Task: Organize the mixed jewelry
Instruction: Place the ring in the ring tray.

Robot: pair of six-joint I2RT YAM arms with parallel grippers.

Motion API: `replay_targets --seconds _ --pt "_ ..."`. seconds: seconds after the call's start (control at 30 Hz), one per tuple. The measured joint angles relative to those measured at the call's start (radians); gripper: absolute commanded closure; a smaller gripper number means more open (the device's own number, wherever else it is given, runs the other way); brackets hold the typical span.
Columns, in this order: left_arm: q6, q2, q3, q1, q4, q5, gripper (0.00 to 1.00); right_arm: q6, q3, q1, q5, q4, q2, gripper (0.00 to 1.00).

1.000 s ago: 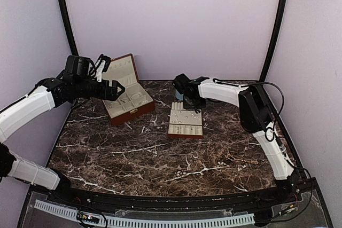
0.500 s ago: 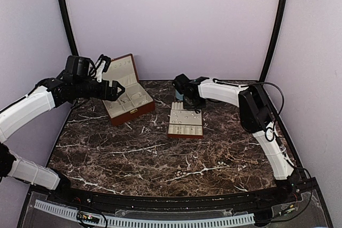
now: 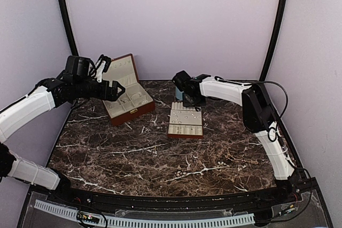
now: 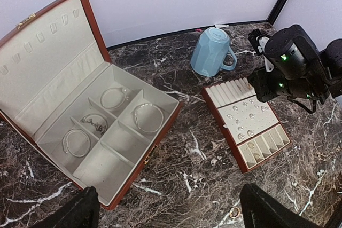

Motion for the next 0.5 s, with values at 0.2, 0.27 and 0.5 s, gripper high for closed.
replay_targets --seconds 0.2,0.27,0.5 --pt "0.000 0.000 0.000 0.000 0.000 0.011 0.06 -0.005 -0.006 0.000 -0.001 0.006 0.000 0.95" --pt "0.000 0.000 0.000 0.000 0.000 0.013 0.06 -0.005 -0.006 0.000 -0.002 0.006 0.000 0.96" --pt "0.000 0.000 0.000 0.000 0.000 0.014 0.06 -0.005 -0.009 0.000 -0.008 0.008 0.000 0.98"
